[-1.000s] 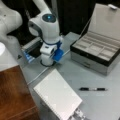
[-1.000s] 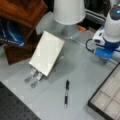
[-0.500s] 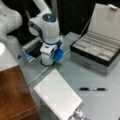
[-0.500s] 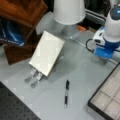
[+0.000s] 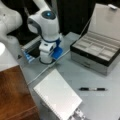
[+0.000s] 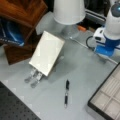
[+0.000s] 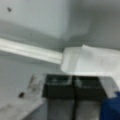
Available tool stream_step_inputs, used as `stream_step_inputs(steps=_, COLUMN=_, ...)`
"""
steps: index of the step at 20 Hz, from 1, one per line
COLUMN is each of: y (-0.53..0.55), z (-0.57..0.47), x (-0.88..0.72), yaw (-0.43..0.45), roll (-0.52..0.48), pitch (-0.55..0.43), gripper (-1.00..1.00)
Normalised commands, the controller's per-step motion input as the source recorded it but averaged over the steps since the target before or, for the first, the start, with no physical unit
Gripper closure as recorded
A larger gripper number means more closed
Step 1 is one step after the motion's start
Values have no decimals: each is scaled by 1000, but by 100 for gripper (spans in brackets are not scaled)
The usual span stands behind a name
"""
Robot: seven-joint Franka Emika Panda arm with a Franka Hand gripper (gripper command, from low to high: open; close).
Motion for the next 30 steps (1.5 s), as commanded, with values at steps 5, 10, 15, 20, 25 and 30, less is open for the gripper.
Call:
stream_step_inputs(steps=5, y=-50, z=-52, x=-621, yaw=-126, roll=128, pitch=-394, gripper=100)
stream_step_inputs(steps=10, y=-61, z=-101, x=-577, yaw=-124, roll=178, pitch=-349, gripper=100)
stream_step_inputs(steps=15, y=-134, z=18, x=-567, yaw=-132, roll=185, pitch=-262, gripper=100)
stream_step_inputs(steps=20, y=-113, z=-13, x=-471, yaw=-155, roll=173, pitch=-229, gripper=-100)
stream_step_inputs(steps=25, y=-143, z=-130, x=-403, yaw=-121, roll=96, pitch=-220, gripper=-100)
stream_step_inputs(steps=30, y=-217, z=-132, x=-381, yaw=-112, roll=34, pitch=-199, gripper=-100)
